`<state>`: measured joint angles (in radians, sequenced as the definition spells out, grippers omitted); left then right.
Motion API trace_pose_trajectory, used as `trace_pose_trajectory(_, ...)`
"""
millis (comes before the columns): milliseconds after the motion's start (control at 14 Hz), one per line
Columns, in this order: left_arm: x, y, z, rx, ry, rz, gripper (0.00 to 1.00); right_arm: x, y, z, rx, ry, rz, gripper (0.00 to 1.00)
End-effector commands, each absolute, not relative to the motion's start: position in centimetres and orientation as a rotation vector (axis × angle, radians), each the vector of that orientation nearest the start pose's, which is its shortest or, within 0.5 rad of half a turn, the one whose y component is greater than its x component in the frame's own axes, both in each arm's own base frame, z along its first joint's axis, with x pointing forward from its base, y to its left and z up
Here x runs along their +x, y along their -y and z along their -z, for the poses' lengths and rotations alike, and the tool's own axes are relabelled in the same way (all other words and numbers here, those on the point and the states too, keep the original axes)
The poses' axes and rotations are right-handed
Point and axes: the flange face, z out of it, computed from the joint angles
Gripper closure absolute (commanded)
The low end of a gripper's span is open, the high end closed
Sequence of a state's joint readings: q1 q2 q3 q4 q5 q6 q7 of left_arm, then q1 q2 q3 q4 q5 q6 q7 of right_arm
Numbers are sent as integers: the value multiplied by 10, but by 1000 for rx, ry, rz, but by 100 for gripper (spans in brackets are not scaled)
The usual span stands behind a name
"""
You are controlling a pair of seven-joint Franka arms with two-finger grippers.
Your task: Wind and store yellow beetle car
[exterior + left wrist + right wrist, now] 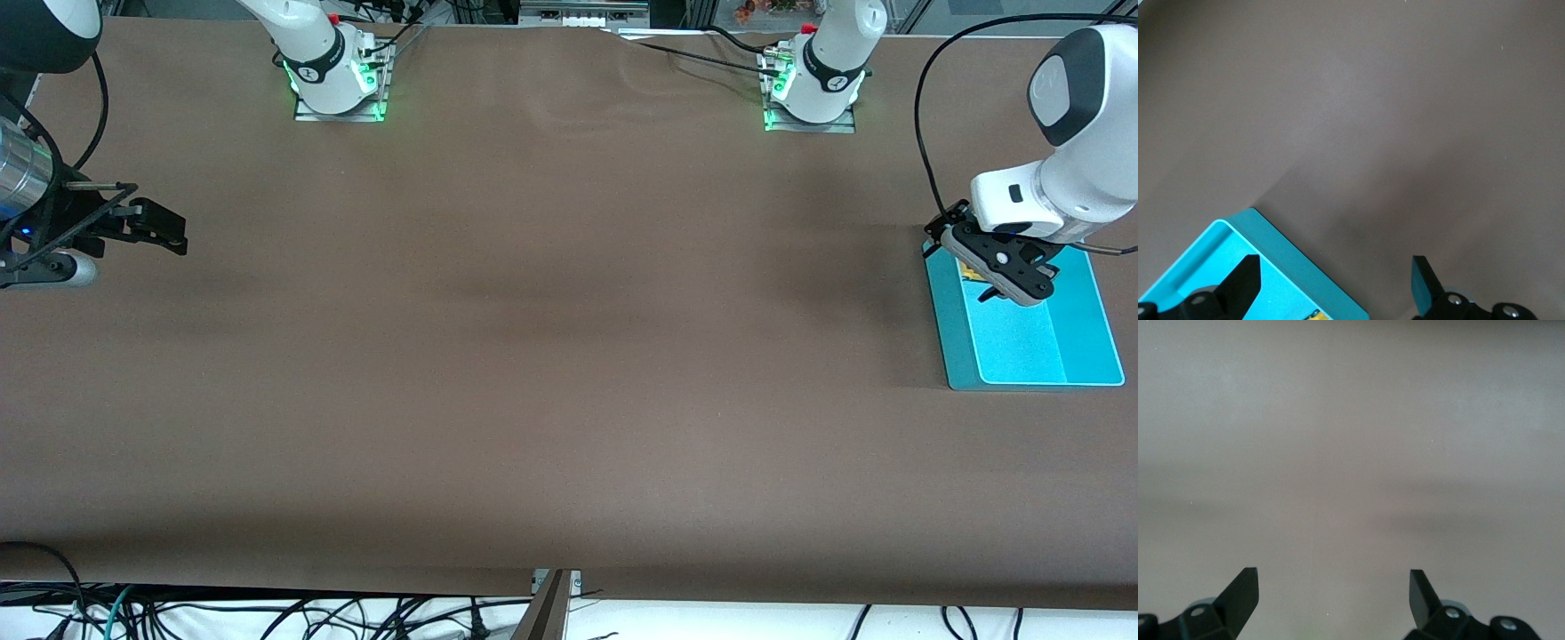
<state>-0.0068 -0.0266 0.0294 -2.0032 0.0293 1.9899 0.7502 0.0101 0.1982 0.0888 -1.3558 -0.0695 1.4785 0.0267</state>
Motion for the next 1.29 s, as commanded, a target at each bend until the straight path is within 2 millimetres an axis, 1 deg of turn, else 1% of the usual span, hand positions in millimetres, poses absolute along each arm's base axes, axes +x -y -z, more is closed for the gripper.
trace_pose_trajectory(0, 549, 8, -480, -2943, -958, -50, 1, 601, -46, -606, -3192, 101, -101, 0)
trace_pose_trajectory(143, 546, 22, -489, -2978, -855, -93, 1, 601, -46, -606, -3192, 101, -102, 0)
trace_pose_trajectory(215, 546, 27, -493, -2994, -794, -107, 1, 601, -47, -606, -3192, 105, -101, 0)
trace_pose_trajectory(358, 543, 39, -497, -3015, -704, -151, 1, 601, -48, -606, -3193, 108, -104, 0)
trace_pose_trajectory(430, 542, 45, -504, -3024, -655, -168, 0, 601, -46, -606, -3193, 110, -104, 0)
trace_pose_trajectory(501, 540, 57, -513, -3028, -613, -198, 1, 601, -46, -606, -3193, 113, -104, 0)
trace_pose_trajectory(645, 535, 79, -542, -2972, -491, -215, 1, 601, -47, -606, -3195, 110, -101, 0)
trace_pose_trajectory(716, 531, 89, -550, -2965, -418, -228, 1, 601, -48, -606, -3196, 108, -101, 0)
trace_pose_trajectory(788, 529, 92, -556, -2969, -353, -226, 0, 601, -48, -606, -3196, 108, -99, 0)
trace_pose_trajectory(860, 527, 91, -558, -2974, -313, -224, 0, 601, -48, -606, -3195, 108, -101, 0)
trace_pose_trajectory(1074, 528, 62, -566, -3081, -168, -221, 0, 601, -46, -606, -3196, 110, -101, 0)
trace_pose_trajectory(1218, 528, 52, -573, -3101, -208, -193, 0, 602, -48, -605, -3193, 108, -104, 0)
